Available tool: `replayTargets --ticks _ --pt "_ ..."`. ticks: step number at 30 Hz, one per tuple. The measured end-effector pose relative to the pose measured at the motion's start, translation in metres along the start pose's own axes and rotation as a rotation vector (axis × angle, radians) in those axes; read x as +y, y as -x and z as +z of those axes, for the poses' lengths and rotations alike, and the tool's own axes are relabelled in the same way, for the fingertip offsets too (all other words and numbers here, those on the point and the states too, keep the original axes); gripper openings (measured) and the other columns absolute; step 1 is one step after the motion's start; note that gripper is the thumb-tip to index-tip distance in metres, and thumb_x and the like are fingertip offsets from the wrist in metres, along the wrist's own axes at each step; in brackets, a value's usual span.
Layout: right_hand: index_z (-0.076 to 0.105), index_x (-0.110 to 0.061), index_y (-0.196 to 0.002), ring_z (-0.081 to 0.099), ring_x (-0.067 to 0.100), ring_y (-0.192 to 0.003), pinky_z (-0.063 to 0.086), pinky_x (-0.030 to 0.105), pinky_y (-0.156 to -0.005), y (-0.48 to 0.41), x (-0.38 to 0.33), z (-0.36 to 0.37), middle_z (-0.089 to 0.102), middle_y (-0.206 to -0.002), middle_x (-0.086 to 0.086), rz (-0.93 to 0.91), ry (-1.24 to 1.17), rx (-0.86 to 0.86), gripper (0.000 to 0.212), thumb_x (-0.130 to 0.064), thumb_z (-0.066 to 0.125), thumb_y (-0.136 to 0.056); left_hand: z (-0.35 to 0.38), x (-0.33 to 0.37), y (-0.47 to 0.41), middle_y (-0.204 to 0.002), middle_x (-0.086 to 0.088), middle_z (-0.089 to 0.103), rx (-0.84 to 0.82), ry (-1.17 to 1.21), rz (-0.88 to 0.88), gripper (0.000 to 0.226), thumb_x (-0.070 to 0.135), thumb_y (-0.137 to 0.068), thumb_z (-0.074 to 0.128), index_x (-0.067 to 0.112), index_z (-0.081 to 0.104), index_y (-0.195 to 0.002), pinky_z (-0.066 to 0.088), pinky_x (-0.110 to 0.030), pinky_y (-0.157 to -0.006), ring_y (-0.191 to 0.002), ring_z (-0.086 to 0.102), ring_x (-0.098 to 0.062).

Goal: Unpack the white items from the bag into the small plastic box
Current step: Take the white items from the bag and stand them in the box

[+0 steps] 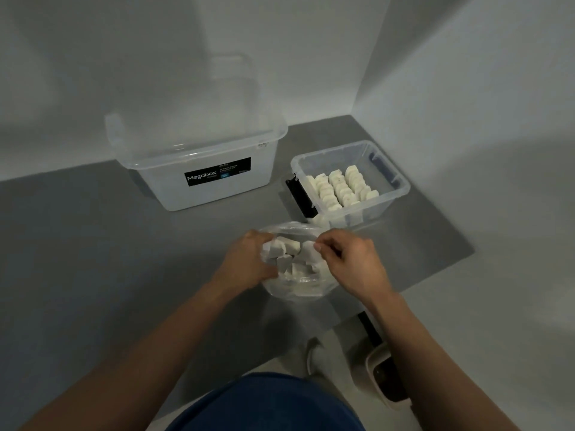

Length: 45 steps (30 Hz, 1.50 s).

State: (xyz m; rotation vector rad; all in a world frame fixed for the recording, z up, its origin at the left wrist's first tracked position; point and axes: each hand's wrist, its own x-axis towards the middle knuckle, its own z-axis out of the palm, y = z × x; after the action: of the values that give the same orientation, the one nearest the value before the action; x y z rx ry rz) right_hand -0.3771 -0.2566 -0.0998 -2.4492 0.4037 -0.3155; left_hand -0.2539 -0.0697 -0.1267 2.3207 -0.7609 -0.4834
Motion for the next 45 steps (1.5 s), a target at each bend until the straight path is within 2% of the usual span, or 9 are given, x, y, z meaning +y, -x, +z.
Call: replayTargets --ticks 9,13,17,20,23,34,37,41,45 --pt "0.077 -0.022 -0.092 0.070 0.010 -0.076 0.053 0.019 -0.071 -0.054 0.008 -0.078 0.074 -0.085 -0.014 -0.063 -0.306 0.103 0.004 -0.021 0.074 -0.092 0.001 0.026 0.001 -0.125 -0.005 0.059 0.005 -0.023 -0.090 0.075 0.050 -0.066 0.081 0.019 0.059 -0.131 0.038 -0.021 -0.085 -0.112 0.060 -0.023" --pt "0.077 -0.024 -0.090 0.067 0.006 -0.075 0.048 0.014 -0.069 -0.108 0.025 -0.095 0.073 -0.086 -0.015 -0.056 -0.318 0.212 0.004 -0.026 0.074 -0.091 0.007 0.035 0.001 -0.117 -0.005 0.062 0.043 0.007 -0.123 0.093 0.068 -0.045 0.047 0.017 0.066 -0.121 0.040 -0.020 -0.081 -0.103 0.064 -0.023" --pt "0.078 -0.026 -0.096 0.065 -0.002 -0.079 0.053 0.018 -0.075 -0.152 0.044 -0.079 0.074 -0.091 -0.015 -0.095 -0.082 -0.006 0.009 -0.030 0.070 -0.093 0.014 0.035 -0.001 -0.121 0.001 0.060 0.073 -0.034 -0.176 0.095 0.073 -0.047 0.047 0.026 0.062 -0.128 0.042 -0.021 -0.081 -0.105 0.064 -0.021" --pt "0.078 -0.022 -0.100 0.060 -0.004 -0.078 0.041 0.006 -0.065 -0.173 0.056 -0.060 0.075 -0.097 -0.010 -0.109 0.036 -0.310 0.012 -0.024 0.068 -0.094 0.017 0.034 -0.001 -0.122 0.001 0.061 0.077 -0.039 -0.216 0.095 0.068 -0.047 0.049 0.025 0.060 -0.131 0.041 -0.019 -0.082 -0.106 0.064 -0.021" --pt "0.080 -0.022 -0.095 0.061 0.000 -0.077 0.047 0.020 -0.072 -0.186 0.066 -0.040 0.075 -0.095 -0.007 -0.123 0.106 -0.465 0.010 -0.022 0.071 -0.091 0.022 0.033 -0.003 -0.125 -0.001 0.062 0.099 -0.051 -0.251 0.087 0.054 -0.054 0.062 0.020 0.059 -0.134 0.036 -0.013 -0.083 -0.110 0.063 -0.022" --pt "0.075 -0.028 -0.099 0.067 0.018 -0.093 0.057 0.040 -0.088 -0.202 0.073 -0.017 0.074 -0.101 -0.003 -0.098 0.337 -0.506 0.013 -0.035 0.071 -0.090 0.028 0.035 -0.006 -0.124 -0.005 0.063 0.155 -0.073 -0.227 0.077 0.044 -0.057 0.060 0.015 0.063 -0.128 0.033 -0.009 -0.084 -0.108 0.065 -0.026" --pt "0.074 -0.027 -0.107 0.067 0.014 -0.093 0.054 0.031 -0.084 -0.188 0.058 -0.041 0.073 -0.102 -0.006 -0.039 0.155 -0.378 0.022 -0.037 0.073 -0.088 0.028 0.034 -0.004 -0.111 -0.007 0.068 0.189 -0.068 -0.130 0.069 0.045 -0.057 0.056 0.012 0.071 -0.115 0.040 -0.011 -0.080 -0.095 0.064 -0.017" --pt "0.077 -0.022 -0.094 0.071 0.010 -0.077 0.059 0.023 -0.074 -0.125 0.010 -0.074 0.076 -0.083 -0.004 0.060 -0.563 -0.236 0.005 -0.022 0.076 -0.089 0.029 0.031 -0.001 -0.090 -0.010 0.069 0.196 -0.057 -0.049 0.042 0.019 -0.057 0.064 0.004 0.072 -0.096 0.047 -0.023 -0.075 -0.091 0.053 -0.016" --pt "0.078 -0.030 -0.097 0.071 0.002 -0.082 0.058 0.025 -0.084 -0.069 0.007 -0.032 0.076 -0.088 -0.014 -0.075 -0.289 -0.529 0.009 -0.027 0.073 -0.091 0.027 0.025 0.002 -0.087 -0.002 0.064 0.142 -0.096 0.033 0.042 0.013 -0.063 0.070 0.017 0.075 -0.105 0.047 -0.026 -0.071 -0.079 0.060 -0.021"
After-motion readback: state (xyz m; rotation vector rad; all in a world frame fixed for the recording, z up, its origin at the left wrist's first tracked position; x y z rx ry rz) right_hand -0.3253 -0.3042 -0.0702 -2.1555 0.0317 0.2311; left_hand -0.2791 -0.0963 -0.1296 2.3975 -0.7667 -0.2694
